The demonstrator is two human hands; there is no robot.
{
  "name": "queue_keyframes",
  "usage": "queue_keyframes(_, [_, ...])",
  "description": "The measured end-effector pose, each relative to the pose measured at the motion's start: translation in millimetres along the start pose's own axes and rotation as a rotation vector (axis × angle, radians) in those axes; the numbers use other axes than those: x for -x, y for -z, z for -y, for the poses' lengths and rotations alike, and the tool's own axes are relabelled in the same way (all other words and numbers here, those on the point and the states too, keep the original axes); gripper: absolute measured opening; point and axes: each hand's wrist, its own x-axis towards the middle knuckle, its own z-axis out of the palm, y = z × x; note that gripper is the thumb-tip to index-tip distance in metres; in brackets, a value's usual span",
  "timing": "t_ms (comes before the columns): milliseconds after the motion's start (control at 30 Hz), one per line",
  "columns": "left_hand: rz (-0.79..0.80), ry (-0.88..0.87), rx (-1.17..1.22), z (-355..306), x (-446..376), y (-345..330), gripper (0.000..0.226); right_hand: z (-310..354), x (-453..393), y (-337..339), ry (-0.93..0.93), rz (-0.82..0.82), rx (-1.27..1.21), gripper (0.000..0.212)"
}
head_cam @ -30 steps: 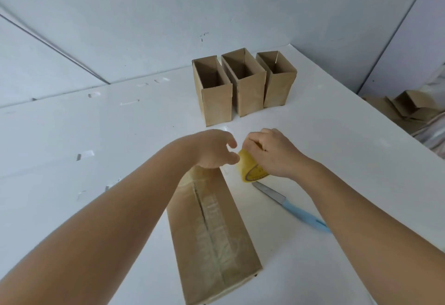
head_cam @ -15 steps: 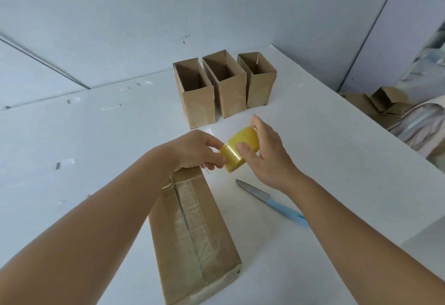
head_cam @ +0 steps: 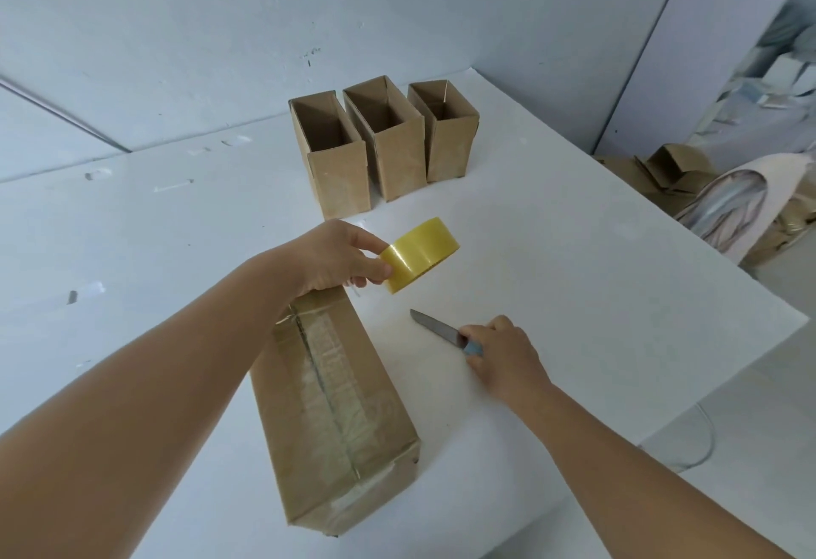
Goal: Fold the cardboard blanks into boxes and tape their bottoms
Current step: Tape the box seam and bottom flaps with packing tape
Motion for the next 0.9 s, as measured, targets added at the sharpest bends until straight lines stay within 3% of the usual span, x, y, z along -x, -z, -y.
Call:
queue_keyframes(167, [-0.026, -0.011, 0.027, -0.7, 1.4, -0.8, 0.014, 2.2, 2.4, 3.6, 0.036, -0.049, 0.022, 0.039])
queue_keyframes(367, [-0.051, -0.016, 0.031, -3.0, 4.2, -1.9, 0.015, 19.4, 40.6, 49.9, 0.191, -0.186, -0.164, 0.012])
queue_keyframes(500, [-0.07, -0.039, 0.01, -3.8, 5.1, -3.4, 0.015, 39.5, 69.7, 81.5, 0.272, -0.204, -0.268, 0.009])
queue_keyframes(633, [-0.083, -0.068, 0.011, -3.6, 5.9, -3.7, 0.012, 62.4, 79.1, 98.8, 0.366, -0.28, -0.036, 0.037])
queue_keyframes(800, [-0.074, -0.062, 0.028, -4.9, 7.0, -3.0, 0.029, 85.1, 79.2, 105.0, 0.378, -0.224, 0.224, 0.044])
queue_keyframes(900, [-0.063, -0.082, 0.055, -3.1, 7.3, -2.5, 0.029, 100.3, 81.2, 110.4, 0.349, -0.204, 0.328, 0.035])
